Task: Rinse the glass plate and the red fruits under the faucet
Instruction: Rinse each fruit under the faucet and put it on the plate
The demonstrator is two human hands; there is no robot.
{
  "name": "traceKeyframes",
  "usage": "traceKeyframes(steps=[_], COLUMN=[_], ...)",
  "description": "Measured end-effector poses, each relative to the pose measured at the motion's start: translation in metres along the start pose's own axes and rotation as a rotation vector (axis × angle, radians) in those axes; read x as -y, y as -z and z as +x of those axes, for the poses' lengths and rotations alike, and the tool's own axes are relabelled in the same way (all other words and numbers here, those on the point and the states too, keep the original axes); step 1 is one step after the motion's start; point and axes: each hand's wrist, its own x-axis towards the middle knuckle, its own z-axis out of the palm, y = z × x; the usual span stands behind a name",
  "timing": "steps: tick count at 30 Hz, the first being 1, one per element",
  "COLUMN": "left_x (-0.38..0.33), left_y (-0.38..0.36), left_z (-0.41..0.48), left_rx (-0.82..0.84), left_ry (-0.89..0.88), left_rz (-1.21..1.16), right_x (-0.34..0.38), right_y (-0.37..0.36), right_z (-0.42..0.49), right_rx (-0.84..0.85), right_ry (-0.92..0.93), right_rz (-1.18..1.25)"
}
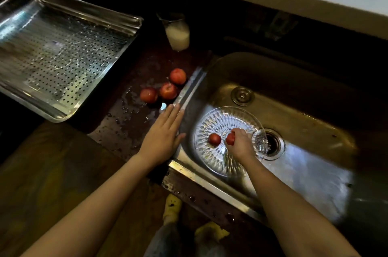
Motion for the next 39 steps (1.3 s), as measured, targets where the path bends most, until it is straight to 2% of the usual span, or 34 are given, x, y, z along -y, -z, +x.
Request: traceKeyframes(steps=[10, 13, 17, 21, 24, 29, 34, 39], left_x=[0.010, 0.011, 0.013, 0.017, 0.021, 0.027, 0.030, 0.034], left_y=[0.000, 0.002, 0.005, 0.006, 0.005, 0.000, -0.002, -0.002], left_z=[-0.010, -0.011, -0.014, -0.023, -0.028, -0.031, -0.032, -0.032], left_rx=[0.011, 0.021, 0.033, 0.042, 0.042, 0.047, 0.048, 0.057], left_ry=[0.037, 0.037, 0.028, 0.024, 0.023, 0.002, -0.024, -0.052], left_rz=[-0.069, -0.109, -0.145, -0.175, -0.156, -0.090, -0.065, -0.072], right_x=[0.012, 0.033, 0.087, 0.147, 0.180, 0.204, 0.207, 0.203], right_y=[0.005, 0.022, 0.047, 0.062, 0.061, 0.041, 0.028, 0.026], right_z=[0.012, 0.007, -0.005, -0.013, -0.011, -0.005, 0.002, 0.004], right_rx=[0.066, -0.083, -0.268, -0.249, -0.231, -0.164, -0.197, -0.217], right_ry=[-0.069, -0.041, 0.159, 0.303, 0.364, 0.323, 0.283, 0.322], right_rz=[-0.107, -0.019, 0.134, 0.257, 0.222, 0.115, 0.120, 0.149])
